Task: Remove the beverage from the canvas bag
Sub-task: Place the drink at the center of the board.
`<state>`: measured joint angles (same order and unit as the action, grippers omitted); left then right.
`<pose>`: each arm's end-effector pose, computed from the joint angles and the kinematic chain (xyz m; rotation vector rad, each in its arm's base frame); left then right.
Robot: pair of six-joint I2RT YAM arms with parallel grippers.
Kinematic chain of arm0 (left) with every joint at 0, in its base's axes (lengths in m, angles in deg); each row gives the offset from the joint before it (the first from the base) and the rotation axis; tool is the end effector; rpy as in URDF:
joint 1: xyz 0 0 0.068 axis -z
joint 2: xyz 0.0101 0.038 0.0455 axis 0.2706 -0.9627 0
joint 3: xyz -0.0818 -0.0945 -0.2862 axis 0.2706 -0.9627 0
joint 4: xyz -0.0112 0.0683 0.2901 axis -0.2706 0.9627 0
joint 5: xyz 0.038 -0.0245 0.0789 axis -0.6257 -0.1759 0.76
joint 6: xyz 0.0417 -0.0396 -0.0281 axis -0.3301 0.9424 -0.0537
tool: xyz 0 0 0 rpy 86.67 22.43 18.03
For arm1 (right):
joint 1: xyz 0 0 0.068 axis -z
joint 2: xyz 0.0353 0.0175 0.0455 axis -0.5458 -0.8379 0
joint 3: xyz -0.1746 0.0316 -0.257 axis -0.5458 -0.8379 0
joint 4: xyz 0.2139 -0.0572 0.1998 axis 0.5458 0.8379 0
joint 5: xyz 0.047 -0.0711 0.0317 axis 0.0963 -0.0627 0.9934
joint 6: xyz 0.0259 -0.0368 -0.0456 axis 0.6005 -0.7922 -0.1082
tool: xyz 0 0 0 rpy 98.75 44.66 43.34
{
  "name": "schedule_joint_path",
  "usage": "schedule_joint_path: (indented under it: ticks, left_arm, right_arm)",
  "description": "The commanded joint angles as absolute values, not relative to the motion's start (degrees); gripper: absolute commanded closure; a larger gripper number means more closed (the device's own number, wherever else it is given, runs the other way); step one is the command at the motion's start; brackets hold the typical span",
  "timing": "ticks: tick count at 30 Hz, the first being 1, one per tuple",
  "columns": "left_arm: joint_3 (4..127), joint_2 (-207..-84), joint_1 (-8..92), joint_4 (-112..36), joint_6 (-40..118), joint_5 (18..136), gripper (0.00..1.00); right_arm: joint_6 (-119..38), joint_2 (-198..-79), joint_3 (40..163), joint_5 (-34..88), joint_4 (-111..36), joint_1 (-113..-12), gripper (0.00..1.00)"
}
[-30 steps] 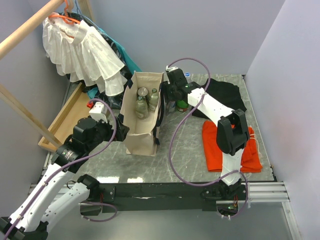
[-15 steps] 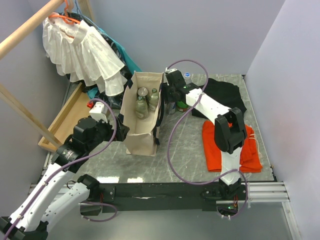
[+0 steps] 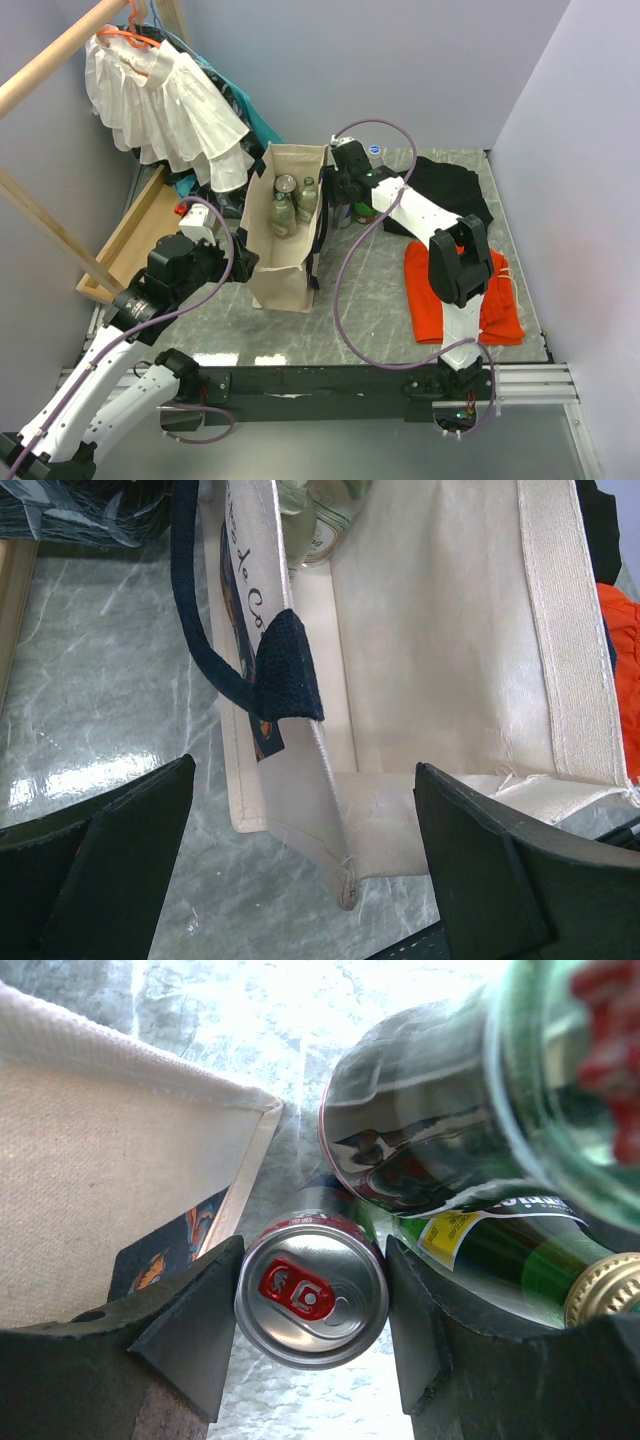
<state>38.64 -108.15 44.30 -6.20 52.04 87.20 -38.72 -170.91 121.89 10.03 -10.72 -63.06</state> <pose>0.1491 -0.0795 0.3483 0.0416 2.0129 -0.5724 0.4518 0.2511 0.2784 -0.3561 2.3173 0.1349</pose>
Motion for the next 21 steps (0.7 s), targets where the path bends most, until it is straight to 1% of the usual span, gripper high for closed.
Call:
schedule_joint_path:
  ticks: [1, 7, 10, 13, 21]
  left_arm:
    - [38.43, -108.21, 44.53, -7.35, 52.32, 87.90, 0.04]
    - [38.43, -108.12, 44.53, -7.35, 52.23, 87.81, 0.04]
    - [38.43, -107.94, 44.53, -7.35, 52.23, 87.81, 0.04]
    - [38.34, -107.94, 44.53, -7.35, 52.31, 87.81, 0.04]
    - [38.43, -108.03, 44.53, -7.44, 52.23, 87.64, 0.04]
  right_arm:
    - [-38.27, -168.89, 121.84, 8.04, -12.96, -62.79, 0.66]
    - [-38.27, -168.27, 122.01, 8.03, -12.79, -62.79, 0.57]
    - [-38.36, -168.27, 122.36, 7.77, -12.52, -62.70, 0.56]
    - [-38.44, -167.92, 122.19, 7.68, -12.61, -62.87, 0.48]
    - [-38.62, -166.25, 120.60, 8.47, -13.93, -62.87, 0.38]
